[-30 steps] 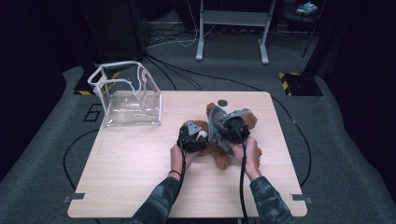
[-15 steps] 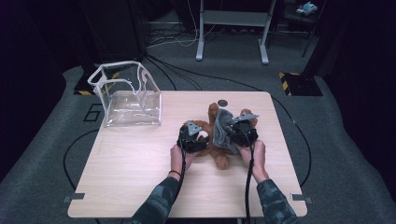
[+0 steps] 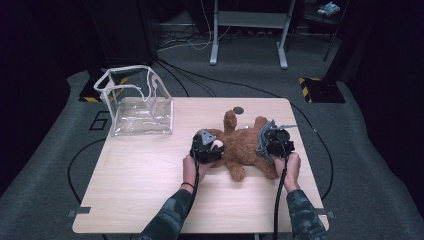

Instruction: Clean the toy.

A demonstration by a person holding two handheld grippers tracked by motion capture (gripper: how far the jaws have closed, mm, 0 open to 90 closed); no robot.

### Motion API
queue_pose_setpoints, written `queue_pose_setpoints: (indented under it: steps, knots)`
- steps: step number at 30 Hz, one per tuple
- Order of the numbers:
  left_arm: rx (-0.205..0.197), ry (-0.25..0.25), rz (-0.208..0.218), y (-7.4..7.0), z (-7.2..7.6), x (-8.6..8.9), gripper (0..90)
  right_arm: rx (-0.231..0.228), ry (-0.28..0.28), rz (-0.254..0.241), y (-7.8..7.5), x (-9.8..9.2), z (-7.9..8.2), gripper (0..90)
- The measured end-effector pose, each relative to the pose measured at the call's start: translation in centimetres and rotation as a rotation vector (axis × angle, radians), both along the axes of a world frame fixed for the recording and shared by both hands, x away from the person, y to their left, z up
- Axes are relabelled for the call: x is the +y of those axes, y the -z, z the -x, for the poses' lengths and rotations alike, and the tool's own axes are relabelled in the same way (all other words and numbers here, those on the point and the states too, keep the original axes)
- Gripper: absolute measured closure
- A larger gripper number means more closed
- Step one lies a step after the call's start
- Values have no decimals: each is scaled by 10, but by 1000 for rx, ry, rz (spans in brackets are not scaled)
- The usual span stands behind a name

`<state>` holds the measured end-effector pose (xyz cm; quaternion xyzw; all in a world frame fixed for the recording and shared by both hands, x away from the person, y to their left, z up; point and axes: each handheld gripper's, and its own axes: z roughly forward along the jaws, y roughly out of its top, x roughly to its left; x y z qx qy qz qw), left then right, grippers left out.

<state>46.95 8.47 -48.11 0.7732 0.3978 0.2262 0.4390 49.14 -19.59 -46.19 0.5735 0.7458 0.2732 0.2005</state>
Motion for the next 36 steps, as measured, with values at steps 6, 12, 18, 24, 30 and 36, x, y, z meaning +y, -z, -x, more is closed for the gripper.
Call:
queue_pose_setpoints:
  steps: [6, 12, 18, 24, 30, 36]
  knots:
    - [0, -3, -2, 0, 0, 0, 415, 67, 48, 73, 9, -8, -16, 790]
    - [2, -5, -1, 0, 0, 0, 415, -52, 64, 4, -26, -18, 9, 790]
    - [3, -8, -2, -1, -1, -1, 414, -125, -103, -64, -51, 19, 36, 787]
    - [14, -4, -7, -2, -2, -1, 414, -89, -90, 1, -27, 30, 27, 790]
    - [22, -2, -3, -2, -4, -1, 414, -27, -5, -19, -8, -4, 22, 790]
    - [40, -6, -7, -4, -8, 0, 414, -140, -96, -22, -41, 28, 41, 789]
